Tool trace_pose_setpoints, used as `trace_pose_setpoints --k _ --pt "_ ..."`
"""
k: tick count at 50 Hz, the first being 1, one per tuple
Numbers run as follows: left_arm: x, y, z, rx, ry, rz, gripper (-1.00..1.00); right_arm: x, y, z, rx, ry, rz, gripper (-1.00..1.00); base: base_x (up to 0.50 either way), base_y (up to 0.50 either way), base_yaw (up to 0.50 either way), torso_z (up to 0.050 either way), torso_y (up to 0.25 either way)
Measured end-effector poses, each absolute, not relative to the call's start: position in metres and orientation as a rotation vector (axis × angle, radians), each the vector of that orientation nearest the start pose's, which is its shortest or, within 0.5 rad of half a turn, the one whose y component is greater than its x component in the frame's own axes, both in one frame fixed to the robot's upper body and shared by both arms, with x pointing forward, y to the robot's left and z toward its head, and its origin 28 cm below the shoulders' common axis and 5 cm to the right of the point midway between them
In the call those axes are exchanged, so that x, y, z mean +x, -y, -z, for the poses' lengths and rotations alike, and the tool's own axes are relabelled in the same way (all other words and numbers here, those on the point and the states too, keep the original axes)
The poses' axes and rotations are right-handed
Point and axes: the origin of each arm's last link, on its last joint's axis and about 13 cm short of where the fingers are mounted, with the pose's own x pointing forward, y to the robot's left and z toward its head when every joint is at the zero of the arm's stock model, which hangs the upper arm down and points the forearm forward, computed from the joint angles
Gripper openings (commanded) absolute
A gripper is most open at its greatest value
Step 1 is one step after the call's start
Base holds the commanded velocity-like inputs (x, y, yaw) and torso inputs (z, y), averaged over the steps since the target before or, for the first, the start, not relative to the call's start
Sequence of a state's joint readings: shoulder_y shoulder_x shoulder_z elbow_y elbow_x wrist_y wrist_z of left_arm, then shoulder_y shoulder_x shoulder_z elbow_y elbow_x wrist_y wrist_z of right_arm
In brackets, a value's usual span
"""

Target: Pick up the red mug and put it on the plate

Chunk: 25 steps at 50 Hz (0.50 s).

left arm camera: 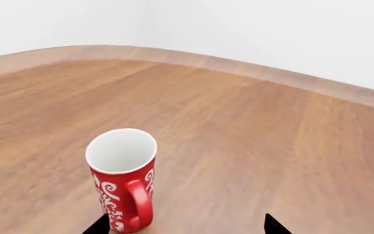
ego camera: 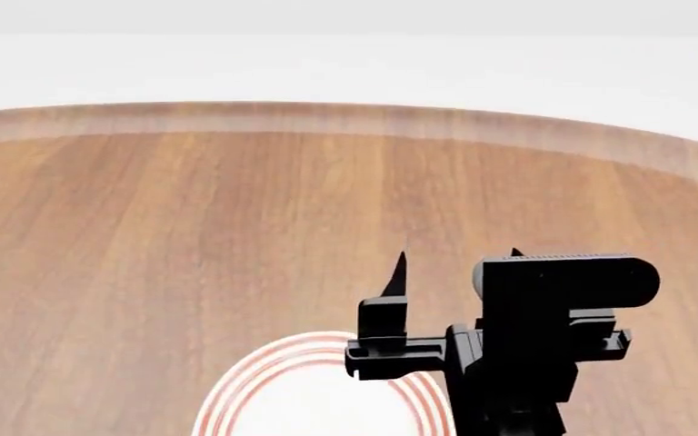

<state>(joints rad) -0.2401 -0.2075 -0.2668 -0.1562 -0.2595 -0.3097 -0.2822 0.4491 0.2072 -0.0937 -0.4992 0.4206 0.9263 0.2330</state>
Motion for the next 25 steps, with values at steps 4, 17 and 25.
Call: trace_pose_setpoints --k 4,17,25 --pt "0.258 -0.313 -0.029 -0.126 -0.188 -0.548 1.0 0.257 0.098 -0.158 0.022 -0.031 -0.1 1.0 0.0 0.0 0.0 0.0 0.0" --pt "0.274 -0.326 -0.017 -0.142 -0.223 -0.588 1.0 0.258 0.097 -0.155 0.022 -0.039 -0.106 1.0 0.0 0.0 0.0 0.0 0.0" --pt "0.281 -0.333 -0.012 -0.141 -0.239 -0.615 1.0 0.258 0.097 -0.153 0.023 -0.043 -0.112 1.0 0.0 0.0 0.0 0.0 0.0"
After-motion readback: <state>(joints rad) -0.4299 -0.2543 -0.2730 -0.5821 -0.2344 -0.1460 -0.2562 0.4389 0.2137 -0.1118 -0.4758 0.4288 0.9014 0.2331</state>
